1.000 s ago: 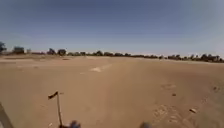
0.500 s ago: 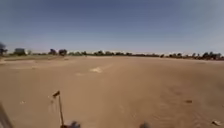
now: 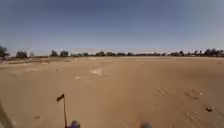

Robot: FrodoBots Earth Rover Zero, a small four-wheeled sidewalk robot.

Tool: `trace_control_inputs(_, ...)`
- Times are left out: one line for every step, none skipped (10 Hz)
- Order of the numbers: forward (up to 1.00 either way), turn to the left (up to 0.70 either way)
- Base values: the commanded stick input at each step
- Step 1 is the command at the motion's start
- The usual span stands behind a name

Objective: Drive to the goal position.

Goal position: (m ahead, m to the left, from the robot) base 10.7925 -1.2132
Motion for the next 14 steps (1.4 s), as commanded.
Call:
trace_control_inputs(0.7,0.0)
trace_control_inputs(0.7,0.0)
trace_control_inputs(0.7,0.0)
trace_control_inputs(0.7,0.0)
trace_control_inputs(0.7,0.0)
trace_control_inputs(0.7,0.0)
trace_control_inputs(0.7,0.0)
trace_control_inputs(0.7,0.0)
trace_control_inputs(0.7,0.0)
trace_control_inputs(0.7,0.0)
trace_control_inputs(0.7,0.0)
trace_control_inputs(0.7,0.0)
trace_control_inputs(0.7,0.0)
trace_control_inputs(0.7,0.0)
